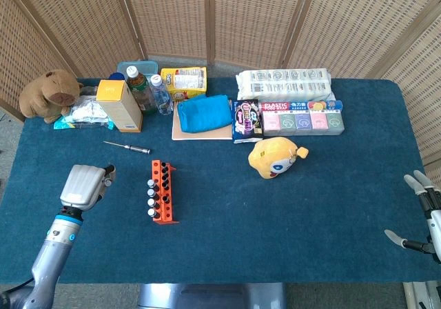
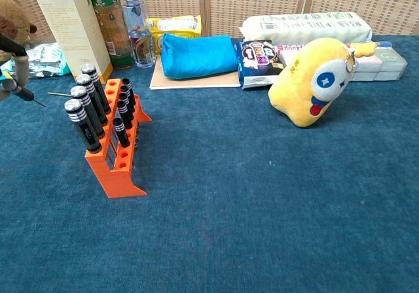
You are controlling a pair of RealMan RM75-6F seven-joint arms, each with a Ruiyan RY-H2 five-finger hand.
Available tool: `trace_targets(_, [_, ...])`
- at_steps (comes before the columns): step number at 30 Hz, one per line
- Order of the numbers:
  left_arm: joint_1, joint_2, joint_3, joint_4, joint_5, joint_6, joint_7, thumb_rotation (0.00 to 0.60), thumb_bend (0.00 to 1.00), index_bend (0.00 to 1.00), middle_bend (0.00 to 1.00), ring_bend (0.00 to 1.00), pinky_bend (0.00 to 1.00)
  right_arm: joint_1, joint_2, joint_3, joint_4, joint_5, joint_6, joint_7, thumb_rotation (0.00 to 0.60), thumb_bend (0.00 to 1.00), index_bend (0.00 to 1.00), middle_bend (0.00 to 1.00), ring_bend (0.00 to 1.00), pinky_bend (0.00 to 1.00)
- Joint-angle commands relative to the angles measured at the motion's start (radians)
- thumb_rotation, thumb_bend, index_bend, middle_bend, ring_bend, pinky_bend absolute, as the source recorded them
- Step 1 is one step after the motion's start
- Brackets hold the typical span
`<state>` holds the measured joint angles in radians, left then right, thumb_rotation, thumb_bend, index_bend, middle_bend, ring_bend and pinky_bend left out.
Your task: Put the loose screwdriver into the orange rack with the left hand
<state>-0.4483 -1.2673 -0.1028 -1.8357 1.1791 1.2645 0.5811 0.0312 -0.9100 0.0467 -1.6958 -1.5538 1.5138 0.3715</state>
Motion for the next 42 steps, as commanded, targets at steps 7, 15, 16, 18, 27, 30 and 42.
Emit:
trace_targets(7, [0.022,0.16,-0.015,-0.18,0.033,-0.016,-0.153,0.6,0.41,0.57,1.0,1.0,1.0,0.0,-0.003,0.0,0.0,0.001,0.001,-0.011,0.6,0.0,0.07,0.0,0.0,0.0])
trace_targets(15, [0.014,0.336,-0.036,-0.317,0.032,-0.076,-0.248,0.6,0.41,0.57,1.0,1.0,1.0,0.005,-0.016,0.008,0.002,0.024,-0.008,-0.052,0.6,0.0,0.07,0.0,0.0,0.0])
trace_targets(16, [0.008,0.38,-0.044,-0.342,0.029,-0.096,-0.274,0.6,0.41,0.57,1.0,1.0,1.0,0.006,-0.022,0.014,0.003,0.038,-0.011,-0.07,0.6,0.0,0.07,0.0,0.0,0.0])
trace_targets(18, [-0.005,0.462,-0.07,-0.384,0.021,-0.123,-0.322,0.6,0.41,0.57,1.0,1.0,1.0,0.009,-0.036,0.027,0.008,0.072,-0.015,-0.114,0.6,0.0,0.07,0.0,0.0,0.0])
trace_targets(27, [-0.073,0.682,-0.149,-0.412,-0.012,-0.34,-0.637,0.6,0.41,0.57,1.0,1.0,1.0,0.015,-0.098,0.076,0.031,0.152,0.006,-0.221,0.6,0.0,0.07,0.0,0.0,0.0])
trace_targets(30, [-0.115,0.726,-0.176,-0.373,0.008,-0.469,-0.782,0.6,0.41,0.57,1.0,1.0,1.0,0.016,-0.103,0.083,0.033,0.169,0.001,-0.232,0.6,0.0,0.07,0.0,0.0,0.0])
trace_targets(42, [-0.221,0.778,-0.27,-0.224,0.112,-0.726,-1.185,0.6,0.42,0.57,1.0,1.0,1.0,0.019,-0.113,0.104,0.042,0.202,-0.008,-0.251,0.6,0.0,0.07,0.0,0.0,0.0])
